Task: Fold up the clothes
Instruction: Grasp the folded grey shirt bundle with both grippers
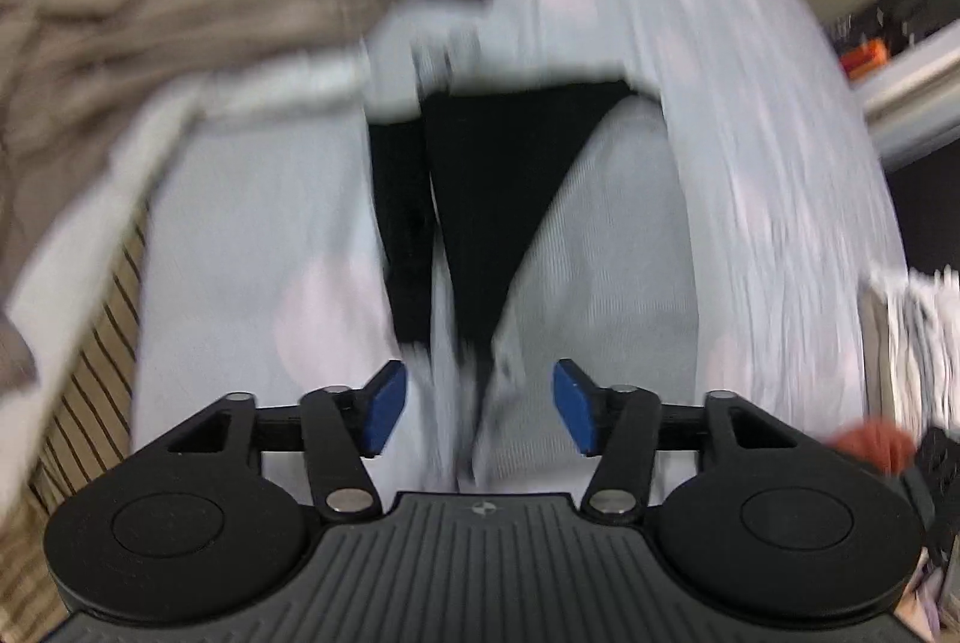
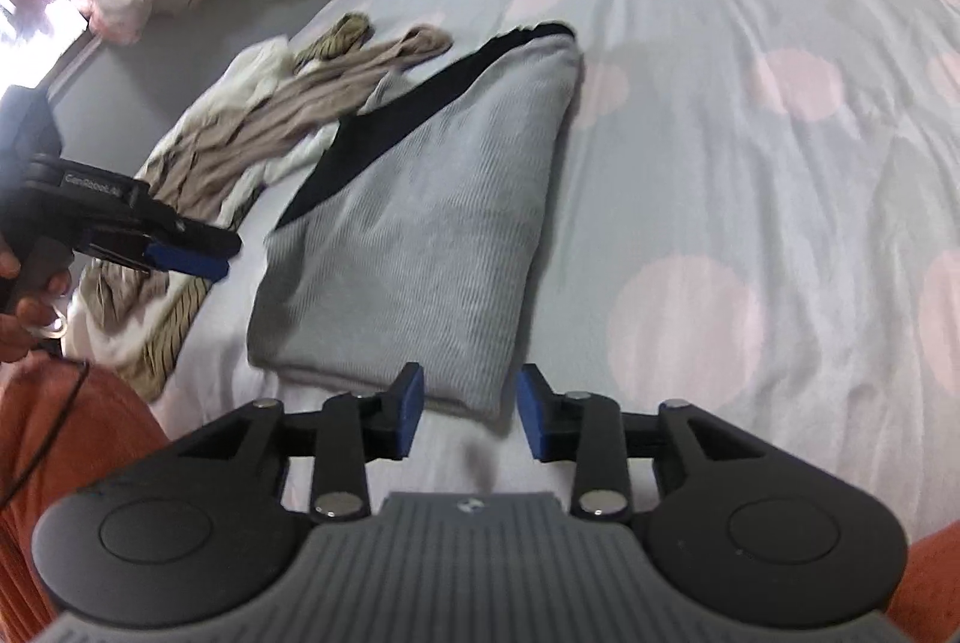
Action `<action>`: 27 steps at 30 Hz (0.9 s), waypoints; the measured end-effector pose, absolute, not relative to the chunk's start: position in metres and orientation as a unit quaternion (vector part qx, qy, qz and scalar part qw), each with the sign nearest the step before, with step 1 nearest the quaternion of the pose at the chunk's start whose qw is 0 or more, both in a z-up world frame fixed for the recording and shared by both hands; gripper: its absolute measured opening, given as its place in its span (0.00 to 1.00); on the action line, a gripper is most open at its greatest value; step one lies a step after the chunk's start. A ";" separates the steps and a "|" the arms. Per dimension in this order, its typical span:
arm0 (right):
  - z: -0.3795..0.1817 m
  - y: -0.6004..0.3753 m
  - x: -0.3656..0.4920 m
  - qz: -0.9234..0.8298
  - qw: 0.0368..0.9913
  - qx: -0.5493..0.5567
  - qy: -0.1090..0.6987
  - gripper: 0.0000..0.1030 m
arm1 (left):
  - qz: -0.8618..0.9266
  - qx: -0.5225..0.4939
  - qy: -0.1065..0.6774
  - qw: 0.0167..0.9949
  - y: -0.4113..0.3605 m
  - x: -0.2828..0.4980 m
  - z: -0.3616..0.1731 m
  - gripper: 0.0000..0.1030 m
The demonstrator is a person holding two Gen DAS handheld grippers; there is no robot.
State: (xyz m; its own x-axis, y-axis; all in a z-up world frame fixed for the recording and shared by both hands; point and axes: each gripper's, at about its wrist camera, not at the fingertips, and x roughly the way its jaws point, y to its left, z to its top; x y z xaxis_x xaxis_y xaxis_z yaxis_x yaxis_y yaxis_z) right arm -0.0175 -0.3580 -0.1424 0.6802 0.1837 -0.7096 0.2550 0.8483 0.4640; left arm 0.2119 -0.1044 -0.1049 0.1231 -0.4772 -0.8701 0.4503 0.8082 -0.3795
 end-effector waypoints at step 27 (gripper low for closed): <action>-0.173 -0.450 0.094 -0.038 0.851 0.385 0.355 0.59 | -0.312 -0.077 0.483 0.815 -0.150 0.268 -0.183 0.63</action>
